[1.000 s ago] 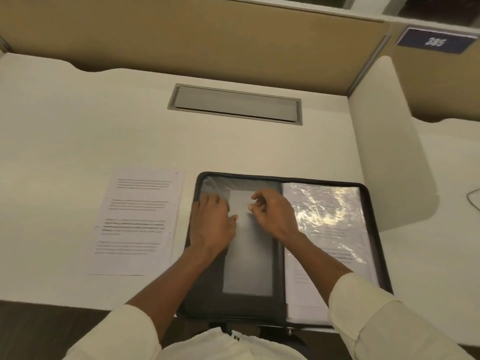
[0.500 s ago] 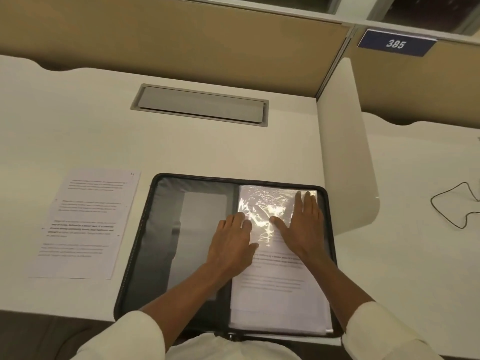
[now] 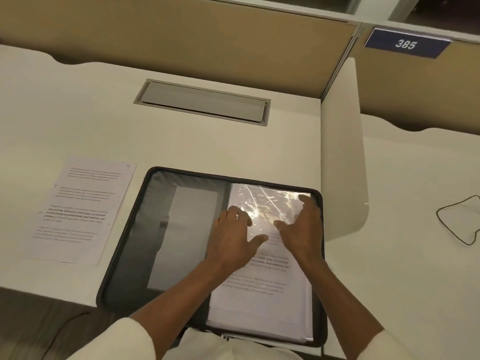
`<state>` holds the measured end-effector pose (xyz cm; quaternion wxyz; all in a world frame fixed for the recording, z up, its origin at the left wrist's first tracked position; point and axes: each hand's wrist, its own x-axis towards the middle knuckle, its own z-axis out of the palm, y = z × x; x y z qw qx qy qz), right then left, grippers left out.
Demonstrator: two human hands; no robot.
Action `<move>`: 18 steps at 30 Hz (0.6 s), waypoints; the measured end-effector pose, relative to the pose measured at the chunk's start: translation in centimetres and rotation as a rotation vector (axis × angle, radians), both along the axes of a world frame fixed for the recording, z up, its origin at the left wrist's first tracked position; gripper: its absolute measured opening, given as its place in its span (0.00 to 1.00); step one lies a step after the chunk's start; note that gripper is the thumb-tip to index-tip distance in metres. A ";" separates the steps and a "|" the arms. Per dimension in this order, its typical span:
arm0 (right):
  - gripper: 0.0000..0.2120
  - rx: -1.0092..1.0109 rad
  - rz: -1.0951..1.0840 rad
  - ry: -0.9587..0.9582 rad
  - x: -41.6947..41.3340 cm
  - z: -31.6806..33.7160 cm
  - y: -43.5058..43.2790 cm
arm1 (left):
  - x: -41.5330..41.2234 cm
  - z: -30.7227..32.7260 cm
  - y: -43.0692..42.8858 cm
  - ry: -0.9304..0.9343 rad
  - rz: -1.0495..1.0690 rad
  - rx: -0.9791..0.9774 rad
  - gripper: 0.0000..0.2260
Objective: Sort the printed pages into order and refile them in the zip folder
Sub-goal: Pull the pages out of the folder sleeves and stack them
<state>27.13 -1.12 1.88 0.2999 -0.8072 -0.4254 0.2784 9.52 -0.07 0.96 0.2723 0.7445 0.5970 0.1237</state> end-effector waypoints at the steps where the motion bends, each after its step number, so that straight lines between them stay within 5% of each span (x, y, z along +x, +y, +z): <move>1: 0.43 -0.015 -0.037 0.098 0.2 0.6 -0.1 | 0.4 0.6 -0.2 -0.048 0.012 -0.027 0.25; 5: 0.46 -0.138 -0.062 0.530 0.6 2.2 -0.9 | 1.8 3.1 -1.2 -0.147 0.032 -0.247 0.34; 9: 0.42 -0.176 -0.025 0.676 0.1 2.4 -1.5 | 2.4 4.0 -2.1 -0.156 0.030 -0.373 0.41; 15: 0.29 -0.092 0.032 1.005 0.0 2.9 -0.6 | 1.3 4.7 -2.6 -0.079 0.246 -0.199 0.16; 18: 0.25 -0.042 0.025 0.812 1.0 2.3 0.8 | -0.8 5.1 -0.8 -0.093 0.405 -0.164 0.05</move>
